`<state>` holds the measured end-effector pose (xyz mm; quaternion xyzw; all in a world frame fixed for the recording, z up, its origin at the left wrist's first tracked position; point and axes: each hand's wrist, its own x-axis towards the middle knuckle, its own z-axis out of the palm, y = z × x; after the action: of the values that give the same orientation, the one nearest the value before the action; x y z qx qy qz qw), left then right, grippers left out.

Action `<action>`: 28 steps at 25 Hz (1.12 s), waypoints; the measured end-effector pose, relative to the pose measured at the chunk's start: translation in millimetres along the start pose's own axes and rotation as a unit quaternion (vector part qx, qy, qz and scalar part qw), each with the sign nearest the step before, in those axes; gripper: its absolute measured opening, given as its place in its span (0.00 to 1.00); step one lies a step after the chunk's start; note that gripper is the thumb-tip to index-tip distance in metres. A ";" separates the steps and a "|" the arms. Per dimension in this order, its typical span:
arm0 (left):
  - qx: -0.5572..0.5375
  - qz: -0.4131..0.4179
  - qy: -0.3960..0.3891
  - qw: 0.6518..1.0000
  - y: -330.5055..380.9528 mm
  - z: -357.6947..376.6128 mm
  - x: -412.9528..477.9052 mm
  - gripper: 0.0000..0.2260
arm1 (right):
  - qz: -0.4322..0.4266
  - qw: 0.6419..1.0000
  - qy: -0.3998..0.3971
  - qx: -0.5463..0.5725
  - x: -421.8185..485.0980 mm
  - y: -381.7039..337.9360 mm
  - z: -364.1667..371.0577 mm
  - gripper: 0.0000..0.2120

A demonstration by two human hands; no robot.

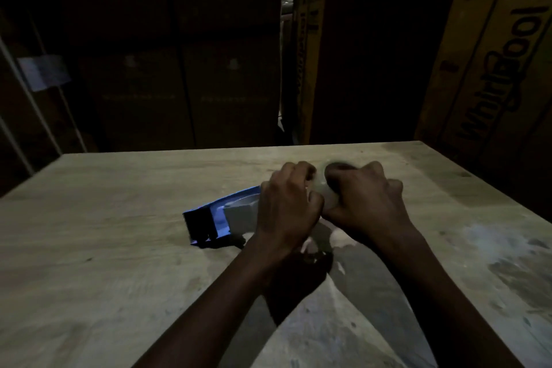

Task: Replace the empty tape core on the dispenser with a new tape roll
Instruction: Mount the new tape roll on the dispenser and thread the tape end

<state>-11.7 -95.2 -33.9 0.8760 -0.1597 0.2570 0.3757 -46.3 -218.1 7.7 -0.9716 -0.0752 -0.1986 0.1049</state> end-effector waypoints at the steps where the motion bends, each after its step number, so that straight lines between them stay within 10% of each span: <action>1: -0.005 -0.009 0.020 1.000 -4.4 -8.8 1.0 0.16 | -0.011 1.000 0.012 0.024 5.7 -6.5 3.5 0.10; 8: 0.089 -0.060 0.054 0.993 -21.5 -53.0 -9.3 0.19 | -0.080 0.984 0.053 0.149 22.5 -37.8 29.1 0.09; 13: -0.033 -0.073 0.000 0.997 -37.3 -60.8 -11.1 0.18 | -0.085 0.987 0.022 0.137 23.6 -40.5 34.2 0.09; 28: -0.117 -0.193 -0.177 0.958 10.3 32.4 -35.2 0.22 | 0.093 0.984 -0.151 -0.032 1.9 40.4 32.6 0.13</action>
<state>-34.7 -122.9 -67.0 0.8714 -0.0802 0.0001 0.4839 -25.0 -249.4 -27.9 -0.9960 0.0064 -0.0412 0.0794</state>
